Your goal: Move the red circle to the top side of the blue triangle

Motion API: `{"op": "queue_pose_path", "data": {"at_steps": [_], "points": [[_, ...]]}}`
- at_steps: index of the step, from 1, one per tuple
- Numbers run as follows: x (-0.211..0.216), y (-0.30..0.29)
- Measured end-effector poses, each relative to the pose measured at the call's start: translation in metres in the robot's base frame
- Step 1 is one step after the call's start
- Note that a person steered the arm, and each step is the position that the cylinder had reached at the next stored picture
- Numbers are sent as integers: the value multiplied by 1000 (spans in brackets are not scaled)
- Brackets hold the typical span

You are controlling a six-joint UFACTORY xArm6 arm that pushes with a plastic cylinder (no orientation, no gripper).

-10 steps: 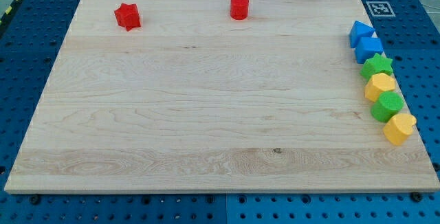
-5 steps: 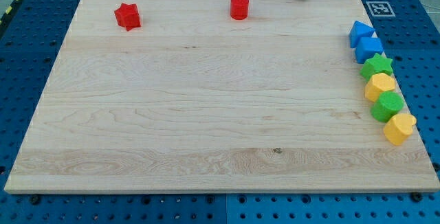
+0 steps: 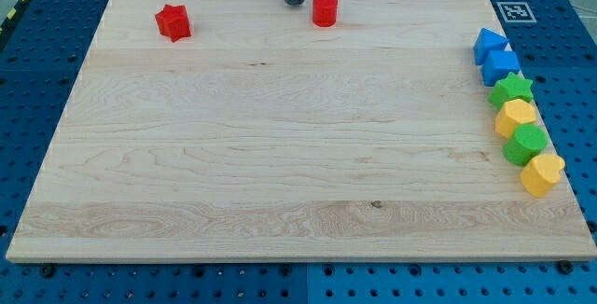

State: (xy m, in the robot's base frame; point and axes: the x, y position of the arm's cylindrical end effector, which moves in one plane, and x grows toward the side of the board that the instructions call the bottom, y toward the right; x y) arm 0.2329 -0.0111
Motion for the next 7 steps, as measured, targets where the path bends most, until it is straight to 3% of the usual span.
{"op": "queue_pose_path", "data": {"at_steps": [3, 7], "points": [[7, 47], [66, 68]]}}
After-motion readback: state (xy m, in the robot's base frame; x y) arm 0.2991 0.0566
